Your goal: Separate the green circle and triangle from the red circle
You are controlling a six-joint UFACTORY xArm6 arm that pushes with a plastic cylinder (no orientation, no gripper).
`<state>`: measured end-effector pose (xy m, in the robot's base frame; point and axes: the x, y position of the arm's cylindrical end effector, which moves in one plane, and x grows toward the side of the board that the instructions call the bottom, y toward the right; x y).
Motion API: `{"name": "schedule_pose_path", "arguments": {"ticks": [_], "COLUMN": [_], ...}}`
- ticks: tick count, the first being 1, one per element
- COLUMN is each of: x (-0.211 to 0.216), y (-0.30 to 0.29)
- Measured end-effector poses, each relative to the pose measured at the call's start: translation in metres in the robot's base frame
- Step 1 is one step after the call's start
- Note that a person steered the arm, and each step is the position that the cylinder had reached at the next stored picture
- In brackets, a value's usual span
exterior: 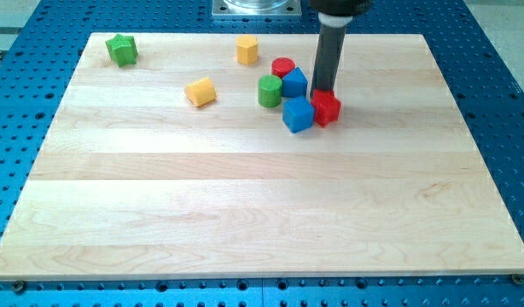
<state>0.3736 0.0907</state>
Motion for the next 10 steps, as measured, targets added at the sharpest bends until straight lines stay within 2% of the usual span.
{"name": "schedule_pose_path", "arguments": {"ticks": [1,2,3,4,7,10], "x": [0.037,0.033,0.021,-0.007,-0.04,-0.109], "y": [-0.004,-0.09,-0.138,-0.134,-0.019,-0.006]}}
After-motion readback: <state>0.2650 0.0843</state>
